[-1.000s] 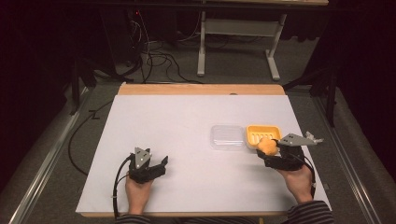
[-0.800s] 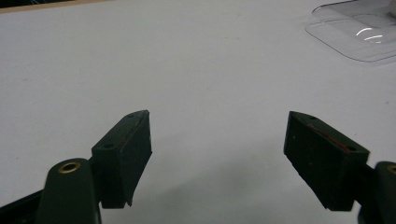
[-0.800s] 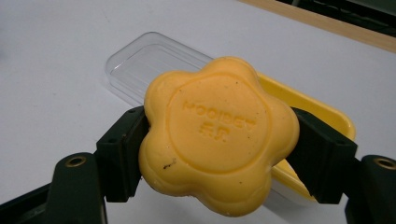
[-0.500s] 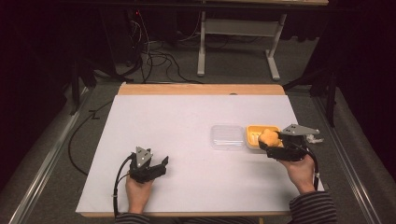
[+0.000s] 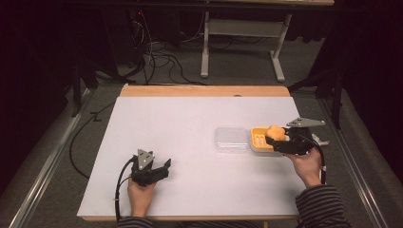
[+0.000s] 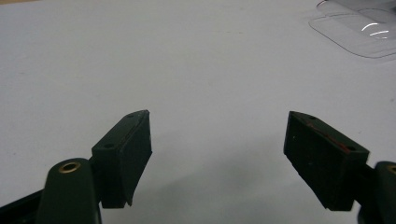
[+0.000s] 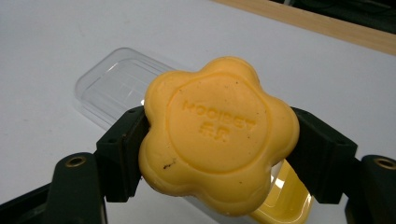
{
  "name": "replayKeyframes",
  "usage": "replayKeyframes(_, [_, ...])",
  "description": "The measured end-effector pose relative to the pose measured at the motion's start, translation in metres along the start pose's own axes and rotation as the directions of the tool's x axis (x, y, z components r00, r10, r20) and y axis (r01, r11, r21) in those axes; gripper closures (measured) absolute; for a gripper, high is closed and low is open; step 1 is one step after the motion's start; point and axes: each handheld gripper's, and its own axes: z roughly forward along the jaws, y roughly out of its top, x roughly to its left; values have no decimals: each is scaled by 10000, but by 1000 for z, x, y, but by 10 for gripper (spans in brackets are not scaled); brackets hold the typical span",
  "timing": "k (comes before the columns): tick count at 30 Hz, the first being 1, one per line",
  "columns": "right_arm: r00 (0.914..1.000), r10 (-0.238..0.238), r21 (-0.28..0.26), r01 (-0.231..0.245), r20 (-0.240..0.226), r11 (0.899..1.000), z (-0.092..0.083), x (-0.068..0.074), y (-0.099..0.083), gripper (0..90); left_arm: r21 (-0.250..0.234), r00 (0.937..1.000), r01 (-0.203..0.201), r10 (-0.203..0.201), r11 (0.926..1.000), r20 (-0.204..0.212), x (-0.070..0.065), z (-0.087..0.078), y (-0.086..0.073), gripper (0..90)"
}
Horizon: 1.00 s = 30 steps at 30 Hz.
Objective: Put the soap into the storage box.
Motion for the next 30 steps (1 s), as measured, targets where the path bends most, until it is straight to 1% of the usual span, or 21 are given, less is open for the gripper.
replayKeyframes(2, [10000,15,133,-16,11,9999,4,-3,0,278,-26,10000,12,-12,10000,7,0,0,0,241])
replayKeyframes(5, [9999,157,371,-159,47,9992,13,-10,2,278,-27,10000,36,-36,10000,-30,0,0,1,241])
replayKeyframes(7, [9998,214,464,-216,60,9987,18,-13,3,278,-65,9999,130,-130,9999,18,0,0,1,237])
replayKeyframes(9, [9996,280,606,-285,93,9978,22,-15,4,278,-57,10000,86,-86,9999,20,0,0,1,237])
replayKeyframes(11, [9995,254,779,-268,194,9966,27,-16,4,278,-36,10000,38,-38,10000,-7,0,0,1,238])
replayKeyframes(13, [9991,257,973,-288,328,9948,32,-17,4,278,55,9999,104,-104,9999,-6,1,1,1,238])
replayKeyframes(16, [9987,312,1111,-355,400,9932,37,-18,4,278,46,10000,98,-98,9999,-12,1,0,1,238])
replayKeyframes(18, [9980,366,1248,-427,506,9913,44,-20,4,278,0,10000,95,-95,10000,-13,0,0,0,239])
replayKeyframes(22, [9980,375,1296,-437,502,9906,46,-20,4,278,2,10000,62,-62,10000,-20,0,0,0,238])
replayKeyframes(23, [9981,359,1416,-428,508,9890,49,-19,5,277,-14,10000,6,-6,10000,-37,0,0,0,239])
replayKeyframes(25, [9979,384,1553,-462,525,9868,51,-20,4,277,13,10000,42,-42,10000,-28,0,0,0,239])
replayKeyframes(27, [9972,469,1712,-562,582,9836,55,-22,2,277,0,10000,39,-39,10000,-13,0,0,0,238])
replayKeyframes(28, [9972,469,1712,-562,582,9836,55,-22,2,277,0,10000,39,-39,10000,-13,0,0,0,239])
replayKeyframes(30, [9961,683,1788,-771,550,9809,58,-27,1,277,-5,10000,-1,1,10000,-25,0,0,0,238])
